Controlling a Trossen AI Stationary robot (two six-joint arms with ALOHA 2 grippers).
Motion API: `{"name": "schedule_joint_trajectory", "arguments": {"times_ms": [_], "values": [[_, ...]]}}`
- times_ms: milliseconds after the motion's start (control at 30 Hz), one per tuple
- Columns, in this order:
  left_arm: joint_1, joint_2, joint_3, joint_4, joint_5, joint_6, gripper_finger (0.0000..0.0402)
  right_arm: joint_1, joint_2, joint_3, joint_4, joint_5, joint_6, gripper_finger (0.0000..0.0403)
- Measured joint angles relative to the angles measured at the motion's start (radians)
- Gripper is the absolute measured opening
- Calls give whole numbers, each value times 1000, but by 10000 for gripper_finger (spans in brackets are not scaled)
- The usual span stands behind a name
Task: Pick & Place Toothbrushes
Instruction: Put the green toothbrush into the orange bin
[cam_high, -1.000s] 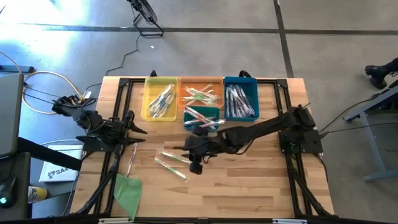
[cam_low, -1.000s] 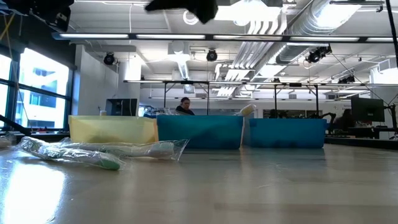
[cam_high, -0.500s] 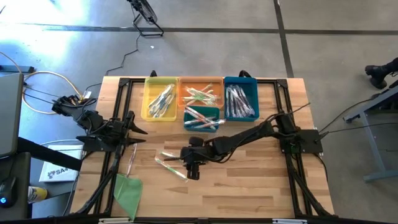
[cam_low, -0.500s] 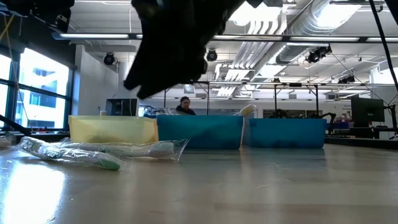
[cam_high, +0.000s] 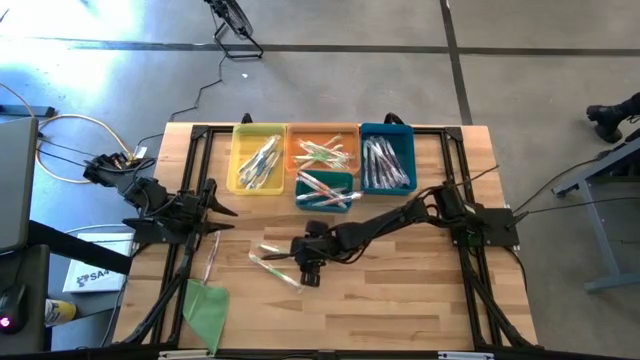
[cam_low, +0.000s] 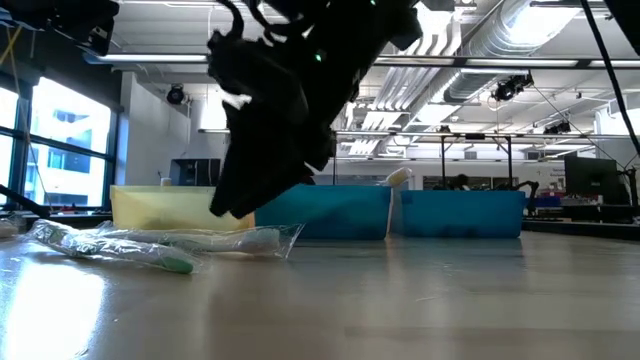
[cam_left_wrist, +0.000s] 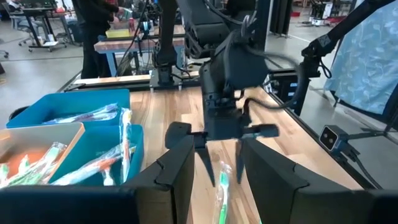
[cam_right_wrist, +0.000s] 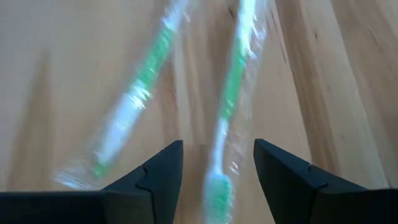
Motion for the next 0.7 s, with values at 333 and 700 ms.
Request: {"name": "schedule_joint_trajectory", "arguments": {"times_ms": [333,700], "values": [[0,0,0,-3,0,0,134,-5,52,-1,2,-6,0,190],[0,0,0,-6,0,0,134,-5,64,0,-2,27,0,175]]}}
